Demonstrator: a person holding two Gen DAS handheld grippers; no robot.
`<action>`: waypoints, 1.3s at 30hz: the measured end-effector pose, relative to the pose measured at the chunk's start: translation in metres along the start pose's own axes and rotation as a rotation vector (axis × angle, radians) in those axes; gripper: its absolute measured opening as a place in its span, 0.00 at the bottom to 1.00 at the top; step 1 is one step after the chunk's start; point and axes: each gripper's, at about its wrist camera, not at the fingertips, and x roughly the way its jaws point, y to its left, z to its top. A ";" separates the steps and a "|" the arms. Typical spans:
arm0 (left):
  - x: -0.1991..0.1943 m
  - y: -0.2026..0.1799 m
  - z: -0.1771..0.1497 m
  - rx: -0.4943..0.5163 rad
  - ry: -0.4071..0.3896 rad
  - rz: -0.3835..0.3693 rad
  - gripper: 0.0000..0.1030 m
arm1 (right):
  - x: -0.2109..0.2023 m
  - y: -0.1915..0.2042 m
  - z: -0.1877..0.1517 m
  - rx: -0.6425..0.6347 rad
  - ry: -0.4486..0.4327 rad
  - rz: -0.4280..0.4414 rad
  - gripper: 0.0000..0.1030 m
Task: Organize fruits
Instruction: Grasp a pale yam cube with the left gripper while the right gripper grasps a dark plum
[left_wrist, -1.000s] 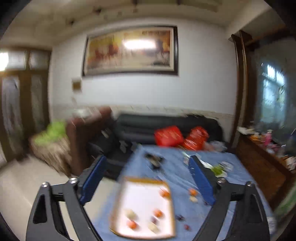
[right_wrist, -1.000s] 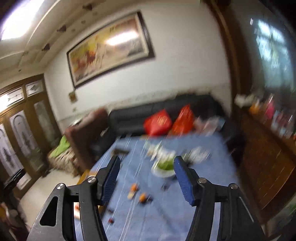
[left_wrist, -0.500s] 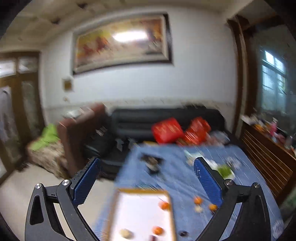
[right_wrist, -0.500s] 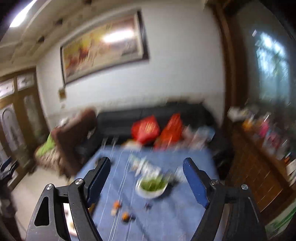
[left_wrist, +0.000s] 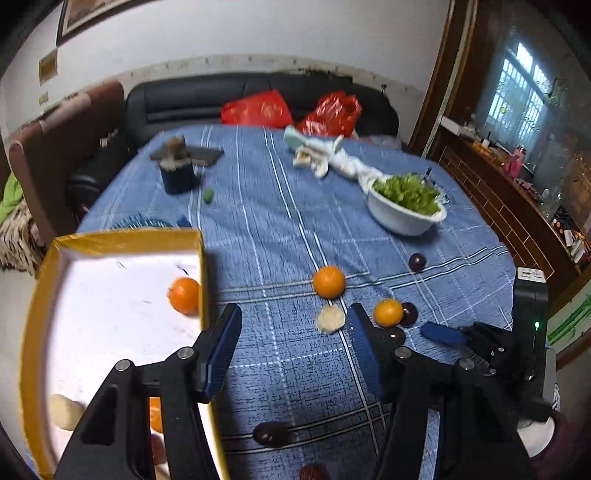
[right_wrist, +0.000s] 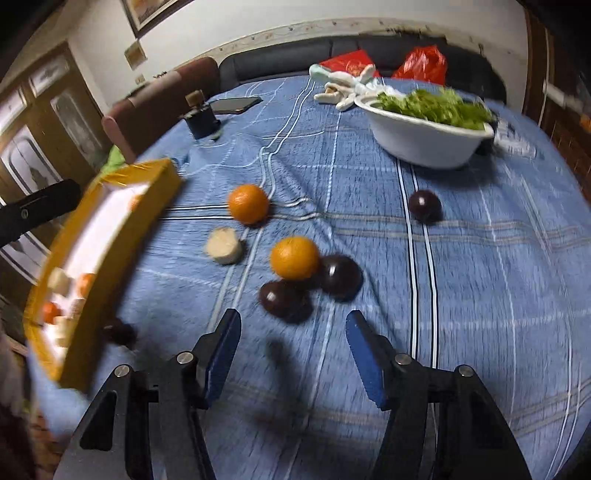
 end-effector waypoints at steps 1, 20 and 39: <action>0.008 0.001 -0.001 -0.007 0.016 -0.004 0.57 | 0.005 0.002 0.000 -0.005 -0.003 -0.011 0.62; 0.104 -0.022 -0.008 0.014 0.184 0.009 0.58 | 0.000 -0.001 0.005 -0.024 -0.034 0.052 0.29; 0.100 -0.064 -0.013 0.154 0.138 -0.002 0.14 | -0.007 -0.035 0.010 0.119 -0.064 0.144 0.29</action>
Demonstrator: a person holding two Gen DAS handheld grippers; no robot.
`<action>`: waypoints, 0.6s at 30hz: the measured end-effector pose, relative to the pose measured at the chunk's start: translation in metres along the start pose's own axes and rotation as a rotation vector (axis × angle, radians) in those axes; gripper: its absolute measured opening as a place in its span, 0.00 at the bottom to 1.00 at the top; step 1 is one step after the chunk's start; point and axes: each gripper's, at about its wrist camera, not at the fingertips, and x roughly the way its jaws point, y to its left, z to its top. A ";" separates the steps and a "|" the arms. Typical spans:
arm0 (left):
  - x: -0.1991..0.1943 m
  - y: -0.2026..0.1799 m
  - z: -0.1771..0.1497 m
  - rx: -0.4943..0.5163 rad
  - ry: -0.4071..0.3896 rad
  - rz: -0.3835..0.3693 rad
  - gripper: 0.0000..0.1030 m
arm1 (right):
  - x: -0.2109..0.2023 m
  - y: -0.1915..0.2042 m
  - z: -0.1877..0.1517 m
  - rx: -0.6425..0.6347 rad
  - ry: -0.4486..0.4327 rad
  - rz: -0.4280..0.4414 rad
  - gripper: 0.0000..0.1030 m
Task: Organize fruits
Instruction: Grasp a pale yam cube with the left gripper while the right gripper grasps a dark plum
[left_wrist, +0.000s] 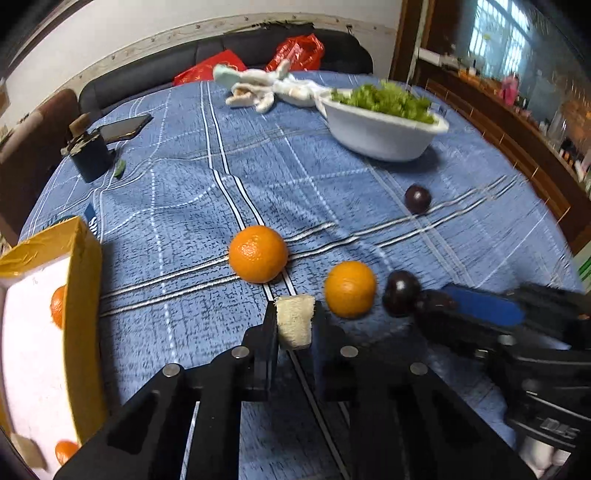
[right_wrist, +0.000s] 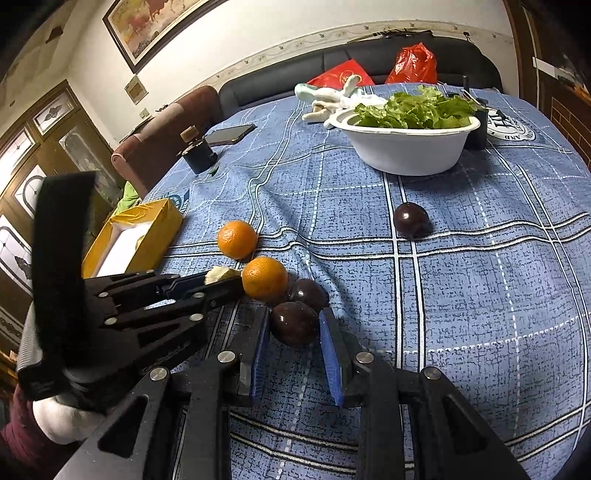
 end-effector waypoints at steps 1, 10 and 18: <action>-0.009 0.002 -0.001 -0.020 -0.015 -0.010 0.14 | 0.000 0.000 0.000 0.000 -0.002 0.002 0.29; -0.110 0.069 -0.045 -0.302 -0.172 -0.053 0.14 | -0.012 0.007 -0.002 0.036 -0.031 0.204 0.29; -0.153 0.168 -0.110 -0.580 -0.218 0.009 0.14 | -0.009 0.035 -0.011 0.111 0.027 0.413 0.30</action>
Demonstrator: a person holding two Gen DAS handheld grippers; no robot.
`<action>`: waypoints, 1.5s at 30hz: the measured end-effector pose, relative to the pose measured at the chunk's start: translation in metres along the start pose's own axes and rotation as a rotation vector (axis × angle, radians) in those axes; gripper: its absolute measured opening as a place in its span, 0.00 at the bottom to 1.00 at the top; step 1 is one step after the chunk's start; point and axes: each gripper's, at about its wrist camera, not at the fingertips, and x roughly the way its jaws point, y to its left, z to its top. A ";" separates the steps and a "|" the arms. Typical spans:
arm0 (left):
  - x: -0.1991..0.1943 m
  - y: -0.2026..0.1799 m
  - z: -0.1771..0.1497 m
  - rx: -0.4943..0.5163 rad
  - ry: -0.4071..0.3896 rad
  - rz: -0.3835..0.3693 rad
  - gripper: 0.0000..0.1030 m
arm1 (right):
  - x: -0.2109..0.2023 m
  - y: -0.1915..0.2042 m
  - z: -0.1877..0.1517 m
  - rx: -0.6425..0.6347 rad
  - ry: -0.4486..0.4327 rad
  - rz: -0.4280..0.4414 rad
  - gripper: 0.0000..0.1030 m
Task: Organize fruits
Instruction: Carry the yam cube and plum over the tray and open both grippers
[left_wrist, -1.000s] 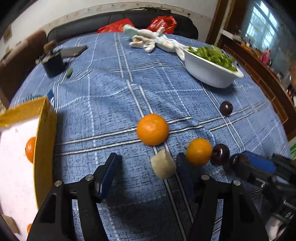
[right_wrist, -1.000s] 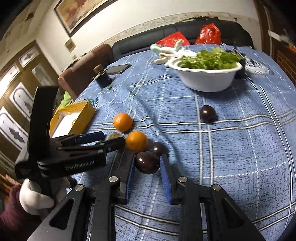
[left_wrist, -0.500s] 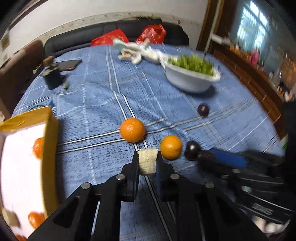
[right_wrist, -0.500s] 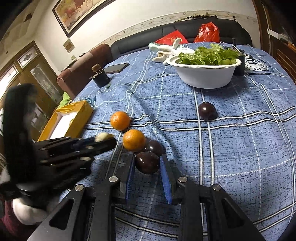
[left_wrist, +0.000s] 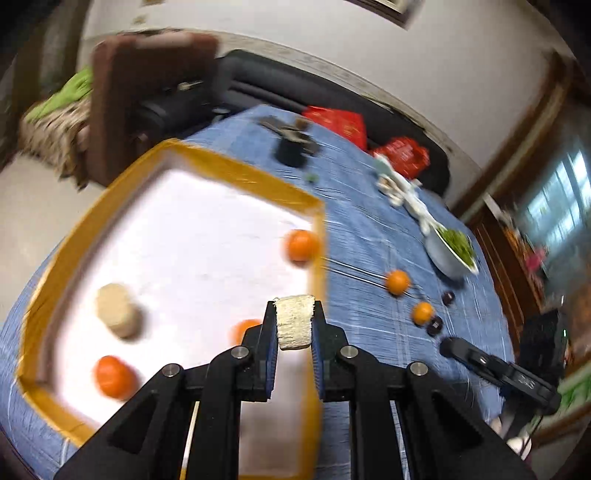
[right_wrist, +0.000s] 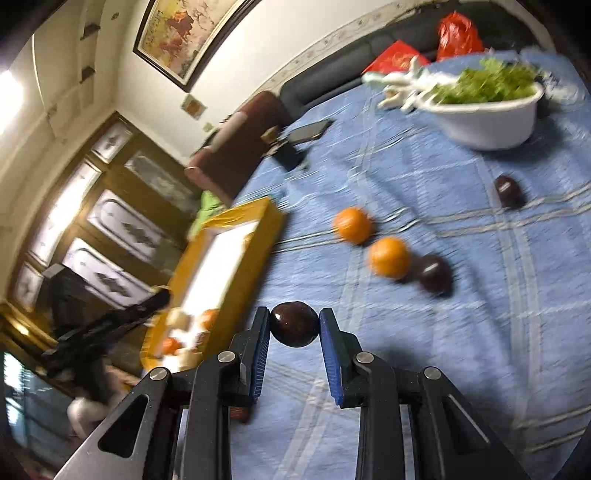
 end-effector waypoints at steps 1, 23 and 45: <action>-0.003 0.011 -0.001 -0.019 -0.008 0.013 0.14 | 0.002 0.004 -0.002 0.012 0.006 0.021 0.30; 0.012 0.091 0.010 -0.123 -0.006 0.044 0.18 | 0.165 0.169 -0.044 -0.431 0.242 -0.167 0.32; -0.049 0.076 0.003 -0.182 -0.119 -0.034 0.74 | 0.074 0.116 -0.029 -0.284 0.054 -0.297 0.64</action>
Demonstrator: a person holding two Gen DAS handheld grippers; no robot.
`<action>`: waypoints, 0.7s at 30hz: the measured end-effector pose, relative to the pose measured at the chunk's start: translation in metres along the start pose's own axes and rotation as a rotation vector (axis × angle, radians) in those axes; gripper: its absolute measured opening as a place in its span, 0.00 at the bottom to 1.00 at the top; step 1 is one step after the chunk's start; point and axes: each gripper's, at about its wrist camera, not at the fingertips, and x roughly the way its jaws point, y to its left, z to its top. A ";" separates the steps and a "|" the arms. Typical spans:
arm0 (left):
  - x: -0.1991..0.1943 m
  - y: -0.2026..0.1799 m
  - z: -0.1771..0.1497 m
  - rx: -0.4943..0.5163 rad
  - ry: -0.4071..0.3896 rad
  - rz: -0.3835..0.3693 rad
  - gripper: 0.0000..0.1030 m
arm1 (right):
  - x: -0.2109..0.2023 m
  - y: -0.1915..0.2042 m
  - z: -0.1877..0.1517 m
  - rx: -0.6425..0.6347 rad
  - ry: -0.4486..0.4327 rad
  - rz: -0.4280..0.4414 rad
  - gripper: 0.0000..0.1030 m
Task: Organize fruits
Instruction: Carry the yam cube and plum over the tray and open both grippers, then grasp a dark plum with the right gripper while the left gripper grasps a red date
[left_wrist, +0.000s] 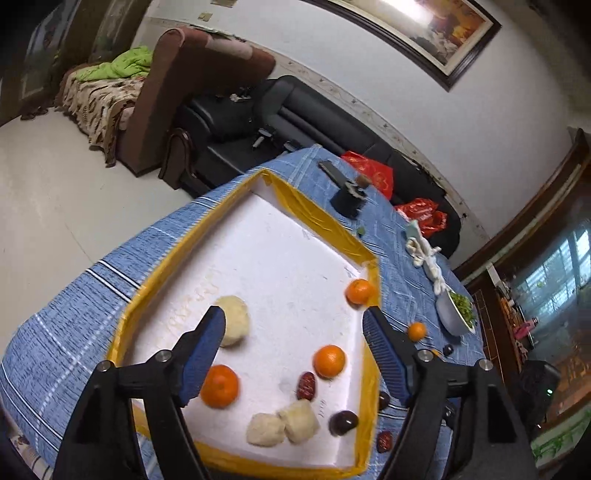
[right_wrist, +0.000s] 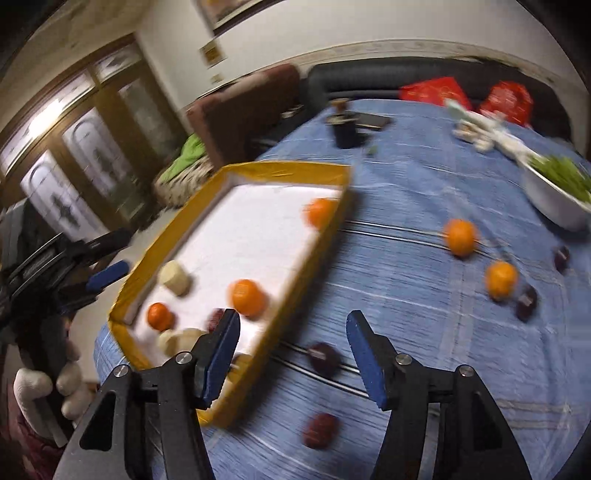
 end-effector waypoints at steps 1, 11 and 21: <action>0.000 -0.005 -0.002 0.012 0.005 -0.007 0.74 | -0.004 -0.009 -0.003 0.019 -0.002 -0.013 0.64; -0.001 -0.049 -0.027 0.116 0.053 -0.043 0.74 | 0.010 -0.007 -0.025 -0.095 0.072 -0.073 0.64; -0.008 -0.073 -0.044 0.208 0.079 -0.053 0.74 | 0.046 -0.005 -0.026 -0.127 0.127 -0.018 0.29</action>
